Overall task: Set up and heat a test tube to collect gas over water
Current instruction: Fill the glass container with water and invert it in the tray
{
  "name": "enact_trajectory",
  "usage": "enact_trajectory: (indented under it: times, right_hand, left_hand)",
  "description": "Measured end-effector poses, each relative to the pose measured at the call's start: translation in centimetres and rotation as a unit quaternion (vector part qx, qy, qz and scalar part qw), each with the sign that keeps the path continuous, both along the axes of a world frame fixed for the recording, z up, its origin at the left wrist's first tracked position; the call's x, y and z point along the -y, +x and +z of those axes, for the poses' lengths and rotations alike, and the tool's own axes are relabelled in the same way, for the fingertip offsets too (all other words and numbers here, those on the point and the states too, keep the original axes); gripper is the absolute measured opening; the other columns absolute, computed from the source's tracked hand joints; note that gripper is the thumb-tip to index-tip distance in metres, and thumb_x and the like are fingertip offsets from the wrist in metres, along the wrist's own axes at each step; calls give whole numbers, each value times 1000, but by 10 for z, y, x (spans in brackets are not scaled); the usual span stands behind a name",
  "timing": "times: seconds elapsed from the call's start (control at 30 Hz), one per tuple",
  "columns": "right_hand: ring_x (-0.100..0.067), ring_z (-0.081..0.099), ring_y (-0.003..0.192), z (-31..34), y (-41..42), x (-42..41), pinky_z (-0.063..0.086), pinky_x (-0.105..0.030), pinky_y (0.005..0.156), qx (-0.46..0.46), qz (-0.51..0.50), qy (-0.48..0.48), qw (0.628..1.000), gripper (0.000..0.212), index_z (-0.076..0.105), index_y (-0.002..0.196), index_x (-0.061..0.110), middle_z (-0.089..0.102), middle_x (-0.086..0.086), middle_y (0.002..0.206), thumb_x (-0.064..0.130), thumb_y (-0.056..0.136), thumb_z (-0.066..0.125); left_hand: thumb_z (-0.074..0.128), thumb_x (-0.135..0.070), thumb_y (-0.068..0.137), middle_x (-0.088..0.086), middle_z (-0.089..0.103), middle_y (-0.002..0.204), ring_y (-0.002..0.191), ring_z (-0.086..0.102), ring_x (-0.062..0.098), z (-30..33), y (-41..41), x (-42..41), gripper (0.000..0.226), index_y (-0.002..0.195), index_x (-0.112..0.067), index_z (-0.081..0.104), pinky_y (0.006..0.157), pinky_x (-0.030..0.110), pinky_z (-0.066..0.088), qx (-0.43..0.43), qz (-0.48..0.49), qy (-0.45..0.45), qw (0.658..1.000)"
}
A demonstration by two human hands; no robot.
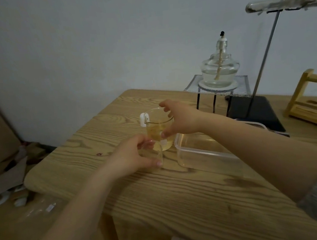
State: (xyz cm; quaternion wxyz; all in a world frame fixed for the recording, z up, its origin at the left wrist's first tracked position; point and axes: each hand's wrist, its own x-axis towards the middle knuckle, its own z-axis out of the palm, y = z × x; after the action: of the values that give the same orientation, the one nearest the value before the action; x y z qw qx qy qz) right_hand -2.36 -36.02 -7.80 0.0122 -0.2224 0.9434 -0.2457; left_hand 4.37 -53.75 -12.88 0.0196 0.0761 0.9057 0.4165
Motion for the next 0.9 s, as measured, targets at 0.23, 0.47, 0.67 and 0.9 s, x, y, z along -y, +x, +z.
enact_trajectory:
  times: [0.23, 0.47, 0.67, 0.9]
  right_hand:
    - [-22, 44, 130, 6, 3, -10, 39, -31, 100, -6, -6, -7, 1000, 103, 24, 149, 16, 40, -6, 147, 30, 66, 85]
    - [-21, 46, 129, 3, -2, -5, 40, -28, 98, 33, -20, -23, 999, 107, 23, 149, 13, 43, -7, 145, 30, 65, 87]
    - [-19, 54, 117, -4, -9, 10, 43, -25, 85, 76, -32, -66, 994, 100, 34, 142, 10, 51, -7, 136, 28, 60, 89]
    - [-19, 58, 109, 6, -12, 7, 53, -36, 90, 52, -34, -166, 984, 85, 43, 124, 10, 59, -4, 117, 11, 53, 91]
  left_hand:
    - [89, -34, 53, -17, 64, 101, 98, 60, 3, -2, -3, -1, 59, 106, -32, 61, 87, 25, 48, -26, 22, -1, 999]
    - [88, -26, 57, -14, 63, 112, 100, 63, 5, 7, -6, -2, 66, 116, -27, 59, 94, 33, 50, -17, 45, 46, 998]
    - [90, -26, 53, -8, 64, 109, 97, 63, 9, 4, -5, -1, 73, 118, -21, 56, 90, 32, 51, -18, 86, 43, 995]
    - [90, -13, 54, -4, 66, 102, 93, 66, 12, -2, -7, 4, 63, 106, -19, 55, 84, 31, 54, -6, 110, 111, 988]
